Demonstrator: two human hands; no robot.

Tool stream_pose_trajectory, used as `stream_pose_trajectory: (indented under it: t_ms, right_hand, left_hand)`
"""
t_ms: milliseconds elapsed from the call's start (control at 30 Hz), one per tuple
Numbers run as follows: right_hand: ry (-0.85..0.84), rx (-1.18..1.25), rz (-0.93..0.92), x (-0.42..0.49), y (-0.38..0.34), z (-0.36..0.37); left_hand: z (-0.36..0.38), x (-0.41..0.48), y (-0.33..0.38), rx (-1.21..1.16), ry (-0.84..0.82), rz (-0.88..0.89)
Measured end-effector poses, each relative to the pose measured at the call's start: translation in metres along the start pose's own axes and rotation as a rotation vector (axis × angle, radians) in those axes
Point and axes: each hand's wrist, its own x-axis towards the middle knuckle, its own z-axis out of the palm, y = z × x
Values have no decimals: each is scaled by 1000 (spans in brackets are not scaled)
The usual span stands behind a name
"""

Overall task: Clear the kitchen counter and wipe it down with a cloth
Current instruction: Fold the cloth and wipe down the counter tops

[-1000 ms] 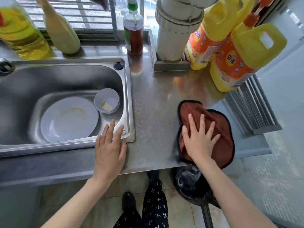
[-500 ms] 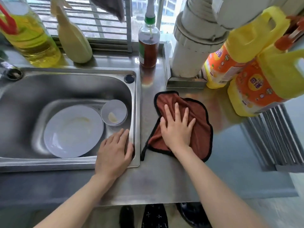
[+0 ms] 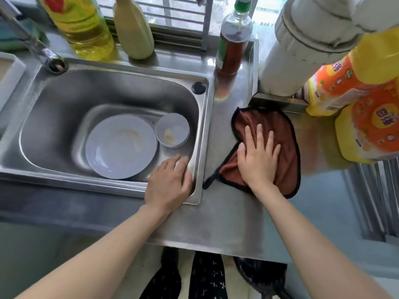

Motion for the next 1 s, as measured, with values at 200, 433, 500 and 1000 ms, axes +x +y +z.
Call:
stream_pose_trajectory:
  t_ms: [200,433,500,1000]
  right_hand:
    - [-80,-62,-376,-84,12,2]
    - [39,88,143,-147,14,10]
    - [37,125,134,-163,-15,15]
    - [-70,431,-343,-178,-128,14]
  left_hand:
    - [-14,-12,-4,-124,-3,114]
    - [-26,-131,-34,-204,138,27]
    - [-21,-156,-43,-174,119,-33]
    - [-47,-206,-103,-194,144,-185]
